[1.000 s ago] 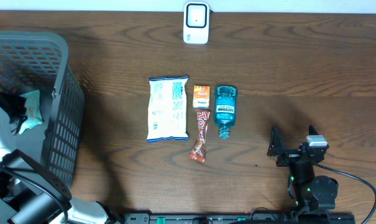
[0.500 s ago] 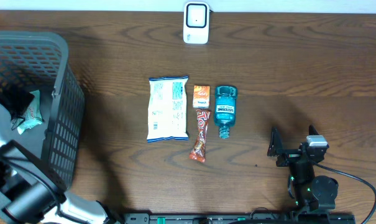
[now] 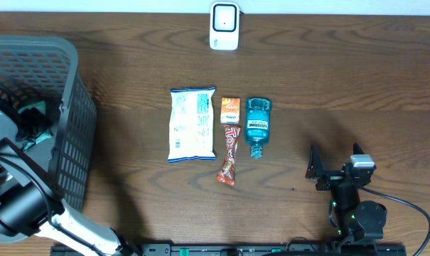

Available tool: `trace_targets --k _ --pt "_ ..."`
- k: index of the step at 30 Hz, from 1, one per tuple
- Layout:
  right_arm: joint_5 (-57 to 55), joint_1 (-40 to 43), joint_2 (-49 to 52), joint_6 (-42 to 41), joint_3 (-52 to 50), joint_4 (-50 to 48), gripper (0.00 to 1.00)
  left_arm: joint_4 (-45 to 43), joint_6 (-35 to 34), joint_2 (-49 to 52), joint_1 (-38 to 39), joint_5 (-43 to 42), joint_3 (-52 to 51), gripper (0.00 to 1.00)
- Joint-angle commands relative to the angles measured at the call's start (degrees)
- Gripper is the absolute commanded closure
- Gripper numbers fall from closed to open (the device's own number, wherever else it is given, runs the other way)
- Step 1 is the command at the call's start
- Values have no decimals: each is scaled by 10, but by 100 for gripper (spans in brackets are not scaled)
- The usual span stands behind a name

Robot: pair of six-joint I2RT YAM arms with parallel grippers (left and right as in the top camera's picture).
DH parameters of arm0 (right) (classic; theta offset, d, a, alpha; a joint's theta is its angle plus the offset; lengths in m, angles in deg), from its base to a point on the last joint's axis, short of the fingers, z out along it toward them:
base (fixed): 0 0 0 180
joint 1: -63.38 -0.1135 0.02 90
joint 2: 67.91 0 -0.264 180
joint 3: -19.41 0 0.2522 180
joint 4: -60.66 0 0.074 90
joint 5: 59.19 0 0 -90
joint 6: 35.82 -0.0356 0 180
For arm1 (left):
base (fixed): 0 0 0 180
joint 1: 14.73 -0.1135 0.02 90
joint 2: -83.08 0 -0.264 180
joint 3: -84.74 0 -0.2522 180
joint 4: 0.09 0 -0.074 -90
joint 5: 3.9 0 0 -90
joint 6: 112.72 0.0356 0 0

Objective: Scan the item barcode
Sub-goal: 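Return the left gripper into the basket and grasp the mint-green wipes pack, then carry the wipes pack out and set it right of the mouthwash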

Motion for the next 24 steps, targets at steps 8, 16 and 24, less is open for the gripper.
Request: trace_targets --k 8,16,24 --pt "-1 -4 -3 -7 -1 1 1 58 -34 13 -2 -41 -3 64" --pt "-1 -4 -3 -7 -1 1 1 82 -94 -85 -2 -62 -3 67" --pt "-1 -4 -3 -7 -1 1 1 77 -189 -276 -1 -197 -3 68"
